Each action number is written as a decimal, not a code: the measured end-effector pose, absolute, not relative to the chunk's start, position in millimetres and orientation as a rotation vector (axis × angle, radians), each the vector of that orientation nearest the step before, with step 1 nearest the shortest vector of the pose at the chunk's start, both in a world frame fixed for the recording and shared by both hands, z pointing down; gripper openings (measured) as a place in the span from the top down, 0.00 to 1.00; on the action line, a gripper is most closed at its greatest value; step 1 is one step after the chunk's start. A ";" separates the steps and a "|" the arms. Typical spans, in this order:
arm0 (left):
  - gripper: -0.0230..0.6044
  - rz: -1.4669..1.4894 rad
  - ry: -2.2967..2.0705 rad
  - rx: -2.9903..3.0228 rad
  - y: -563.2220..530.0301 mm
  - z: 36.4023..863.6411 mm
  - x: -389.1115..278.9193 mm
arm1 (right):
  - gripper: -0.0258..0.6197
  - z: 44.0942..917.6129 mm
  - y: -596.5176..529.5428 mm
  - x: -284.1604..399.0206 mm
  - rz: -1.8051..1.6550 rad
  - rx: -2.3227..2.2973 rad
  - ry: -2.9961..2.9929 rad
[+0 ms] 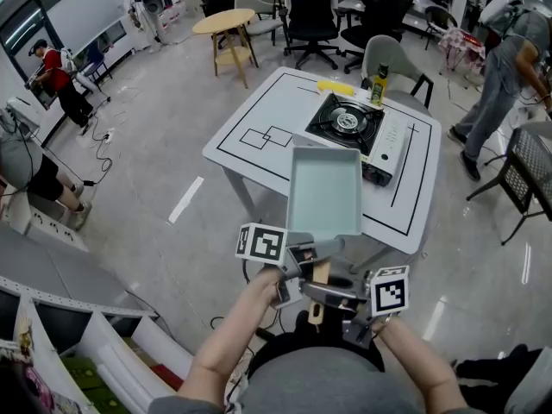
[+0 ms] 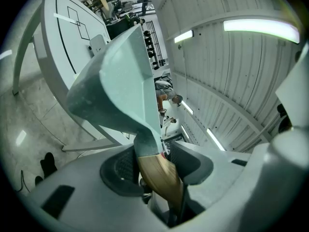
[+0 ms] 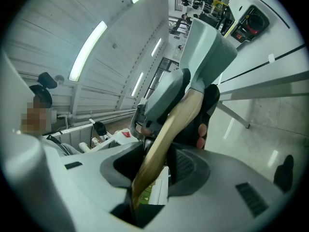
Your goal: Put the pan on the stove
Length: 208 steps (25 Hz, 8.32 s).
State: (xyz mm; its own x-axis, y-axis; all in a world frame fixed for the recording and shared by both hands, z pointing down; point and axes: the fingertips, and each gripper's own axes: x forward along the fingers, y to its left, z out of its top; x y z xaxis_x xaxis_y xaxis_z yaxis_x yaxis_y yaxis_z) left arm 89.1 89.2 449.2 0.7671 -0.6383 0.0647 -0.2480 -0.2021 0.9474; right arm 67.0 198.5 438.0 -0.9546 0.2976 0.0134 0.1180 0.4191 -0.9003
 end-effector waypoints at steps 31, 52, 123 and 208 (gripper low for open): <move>0.68 -0.303 -0.568 1.842 -127.0 443.5 15.2 | 0.73 435.6 -22.4 -22.5 1.580 -0.193 -2.613; 0.68 -0.100 -0.242 1.850 -158.2 459.2 -5.7 | 0.73 448.0 -72.2 -75.2 1.726 0.293 -2.691; 0.68 -0.138 -0.298 1.692 -195.6 478.2 1.3 | 0.73 451.4 -109.7 -61.6 1.946 0.242 -2.638; 0.67 -0.218 -0.346 1.650 -191.6 478.5 -5.8 | 0.81 412.7 -161.0 55.0 1.262 1.098 -2.809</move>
State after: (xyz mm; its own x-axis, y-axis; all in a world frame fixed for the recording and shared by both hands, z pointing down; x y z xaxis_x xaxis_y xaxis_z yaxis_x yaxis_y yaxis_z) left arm -5.8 -191.6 478.5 0.9347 -0.3501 0.0616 -0.0961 -0.0820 0.9920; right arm 55.0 -161.0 412.7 -0.7671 -0.6242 0.1485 -0.5255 0.4785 -0.7035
